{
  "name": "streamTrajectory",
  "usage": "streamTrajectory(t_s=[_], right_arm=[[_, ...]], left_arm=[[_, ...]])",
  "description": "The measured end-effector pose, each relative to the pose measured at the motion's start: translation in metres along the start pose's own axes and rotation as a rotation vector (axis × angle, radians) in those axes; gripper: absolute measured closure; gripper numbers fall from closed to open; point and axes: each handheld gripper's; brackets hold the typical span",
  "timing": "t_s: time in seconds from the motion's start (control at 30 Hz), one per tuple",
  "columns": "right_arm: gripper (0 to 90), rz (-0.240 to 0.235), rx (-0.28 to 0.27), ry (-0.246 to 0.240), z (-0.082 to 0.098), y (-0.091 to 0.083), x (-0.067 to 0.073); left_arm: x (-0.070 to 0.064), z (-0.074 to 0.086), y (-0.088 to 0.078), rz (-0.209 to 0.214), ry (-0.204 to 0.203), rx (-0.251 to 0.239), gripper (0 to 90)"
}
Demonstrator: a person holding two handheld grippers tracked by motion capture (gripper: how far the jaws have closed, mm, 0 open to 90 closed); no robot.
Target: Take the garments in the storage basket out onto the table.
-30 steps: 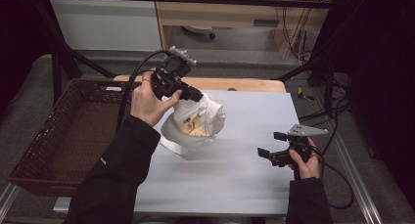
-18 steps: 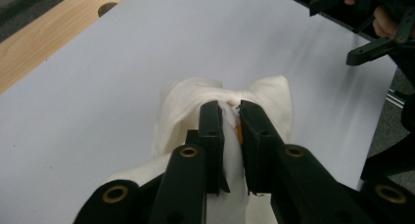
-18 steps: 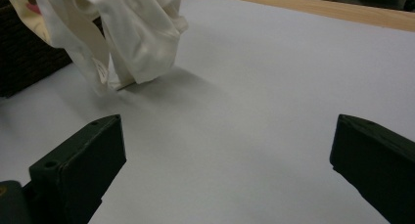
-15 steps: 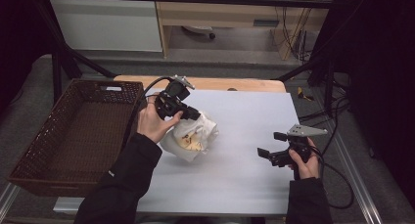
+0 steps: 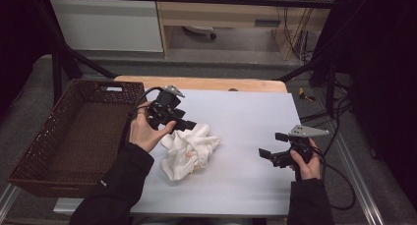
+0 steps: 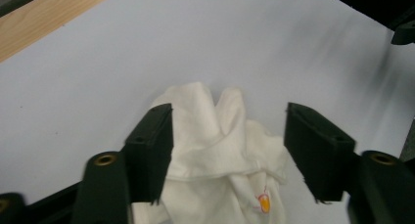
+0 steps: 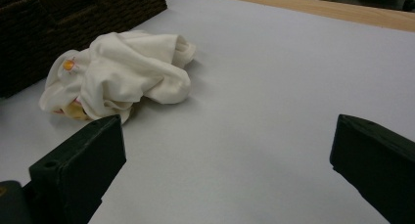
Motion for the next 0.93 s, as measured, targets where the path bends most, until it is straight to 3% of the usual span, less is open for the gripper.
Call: streamTrajectory(t_s=[0.2, 0.43, 0.6, 0.73, 0.93], right_arm=[[0.6, 0.002, -0.002, 0.000, 0.000, 0.000, 0.000], [0.6, 0.005, -0.002, 0.000, 0.000, 0.000, 0.000], [0.6, 0.006, -0.002, 0.000, 0.000, 0.000, 0.000], [0.6, 0.003, 0.001, -0.001, 0.000, 0.000, 0.000], [0.6, 0.006, 0.004, 0.001, 0.000, 0.001, 0.000]], left_arm=[[0.008, 0.016, -0.020, -0.026, -0.021, -0.071, 19.0], [0.008, 0.031, -0.038, -0.054, -0.030, -0.113, 12.9], [0.003, 0.042, -0.046, -0.074, -0.038, -0.119, 12.9], [0.003, 0.053, -0.050, -0.123, -0.030, -0.092, 12.5], [0.014, 0.080, -0.054, -0.124, -0.078, -0.105, 11.7]])
Point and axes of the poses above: each handheld gripper's, and its own axes: y roughly forward along the jaws, z roughly out of its underside, x roughly to its left, and after that the axes turned 4 degrees about -z, right-handed
